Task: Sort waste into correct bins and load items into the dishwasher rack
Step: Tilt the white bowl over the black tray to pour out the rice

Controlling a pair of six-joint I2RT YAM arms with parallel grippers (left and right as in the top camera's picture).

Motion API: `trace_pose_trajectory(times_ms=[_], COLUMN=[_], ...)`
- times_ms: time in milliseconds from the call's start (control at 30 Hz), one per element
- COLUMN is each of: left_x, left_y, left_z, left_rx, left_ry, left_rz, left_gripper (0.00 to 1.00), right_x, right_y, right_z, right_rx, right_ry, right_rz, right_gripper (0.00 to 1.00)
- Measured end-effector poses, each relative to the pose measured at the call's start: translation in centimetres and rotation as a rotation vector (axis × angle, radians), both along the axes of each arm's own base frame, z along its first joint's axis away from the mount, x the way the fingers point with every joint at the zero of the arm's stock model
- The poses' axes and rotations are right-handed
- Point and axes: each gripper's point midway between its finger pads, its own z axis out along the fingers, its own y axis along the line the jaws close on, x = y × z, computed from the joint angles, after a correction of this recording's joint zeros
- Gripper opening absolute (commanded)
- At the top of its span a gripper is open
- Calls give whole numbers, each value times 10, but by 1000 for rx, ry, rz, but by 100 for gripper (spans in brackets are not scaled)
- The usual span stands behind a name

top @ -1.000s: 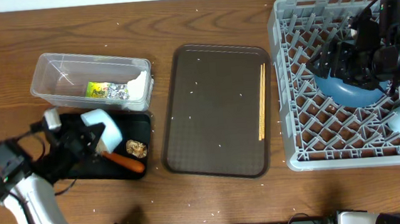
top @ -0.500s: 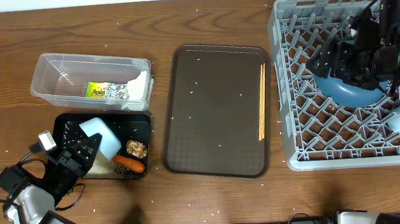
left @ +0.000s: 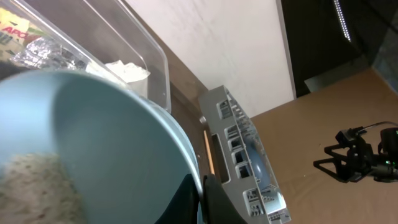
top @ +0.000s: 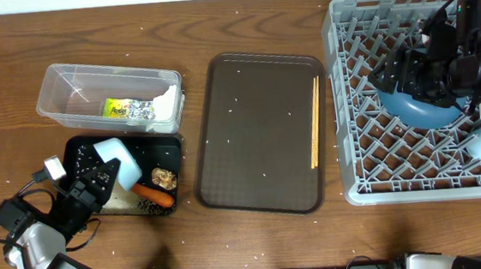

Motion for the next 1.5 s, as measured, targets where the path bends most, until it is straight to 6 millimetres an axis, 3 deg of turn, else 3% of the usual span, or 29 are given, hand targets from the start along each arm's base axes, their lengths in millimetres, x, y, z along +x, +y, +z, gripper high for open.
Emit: trace_pose_trajectory(times_ms=[733, 1067, 1333, 1500], left_x=[3, 5, 11, 14], left_y=[-8, -9, -5, -2], left_z=[-3, -14, -4, -8], left_rx=[14, 36, 61, 60], left_ry=[11, 78, -1, 33], left_rz=[-34, -32, -44, -28], left_gripper=[6, 6, 6, 7], right_x=[-1, -4, -4, -5], right_y=[0, 0, 0, 0], right_z=[-1, -2, -2, -2], right_rx=[0, -9, -11, -11], right_ry=[6, 12, 12, 14], right_rz=[0, 20, 25, 25], right_gripper=[82, 82, 82, 82])
